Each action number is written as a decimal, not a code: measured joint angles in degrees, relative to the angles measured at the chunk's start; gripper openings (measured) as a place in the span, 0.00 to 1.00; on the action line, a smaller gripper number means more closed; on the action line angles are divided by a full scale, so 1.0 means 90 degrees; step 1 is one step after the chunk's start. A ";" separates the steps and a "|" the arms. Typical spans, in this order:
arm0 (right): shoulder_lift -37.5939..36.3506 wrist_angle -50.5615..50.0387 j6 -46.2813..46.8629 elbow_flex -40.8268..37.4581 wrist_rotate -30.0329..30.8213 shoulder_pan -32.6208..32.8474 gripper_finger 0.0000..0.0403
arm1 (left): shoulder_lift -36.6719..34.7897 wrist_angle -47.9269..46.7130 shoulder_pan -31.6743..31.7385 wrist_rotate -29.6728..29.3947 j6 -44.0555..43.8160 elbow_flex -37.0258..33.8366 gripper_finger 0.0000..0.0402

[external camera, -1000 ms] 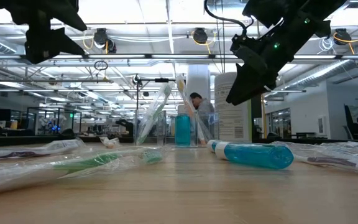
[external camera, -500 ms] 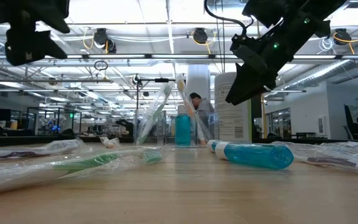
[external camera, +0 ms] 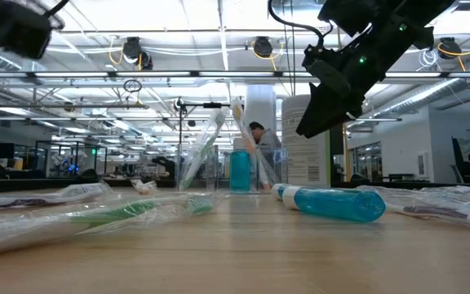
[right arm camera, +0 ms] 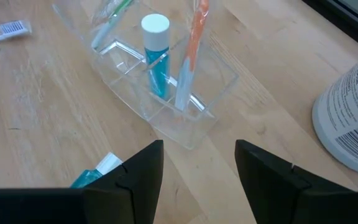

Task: Pick & Place toothbrushing station
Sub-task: Put the left purple toothbrush into the transparent organizer

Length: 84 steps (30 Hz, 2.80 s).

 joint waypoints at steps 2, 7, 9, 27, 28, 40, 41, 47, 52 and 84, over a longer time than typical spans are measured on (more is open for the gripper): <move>0.0000 0.0000 0.0000 0.0000 0.0000 0.0000 0.48 | 0.0116 -0.0355 -0.0131 0.0342 -0.0664 0.0000 0.36; 0.0000 0.0000 0.0000 0.0000 0.0000 0.0000 0.48 | 0.0605 -0.0886 -0.0411 0.1239 -0.2143 0.0000 0.36; 0.0000 0.0000 0.0000 0.0000 0.0000 0.0000 0.48 | 0.0805 -0.0998 -0.0493 0.1355 -0.2520 0.0000 0.36; 0.0000 0.0100 -0.0024 0.0000 -0.0001 -0.0005 0.48 | 0.2048 -0.1592 -0.0546 0.1362 -0.3834 0.0000 0.36; 0.0000 0.0100 -0.0024 0.0000 0.0000 -0.0005 0.48 | 0.2062 -0.1632 -0.0546 0.1362 -0.3844 0.0000 0.36; 0.0000 0.0100 -0.0024 0.0000 0.0000 -0.0005 0.48 | 0.2076 -0.2285 -0.0546 0.1362 -0.4230 0.0000 0.36; 0.0000 0.0100 -0.0026 0.0000 -0.0001 -0.0005 0.48 | 0.2112 -0.2326 -0.0546 0.1362 -0.4247 0.0000 0.36; 0.0000 0.0100 -0.0027 0.0000 0.0000 -0.0005 0.48 | 0.2592 -0.2233 -0.0526 0.1366 -0.4380 0.0015 0.36; 0.0000 0.0117 -0.0027 0.0000 0.0000 -0.0005 0.48 | 0.2794 -0.2198 -0.0428 0.1502 -0.4309 0.0025 0.36; 0.0000 0.0360 -0.0053 0.0000 0.0000 -0.0005 0.48 | 0.2830 -0.2377 -0.0359 -0.0254 -0.3748 0.0541 0.08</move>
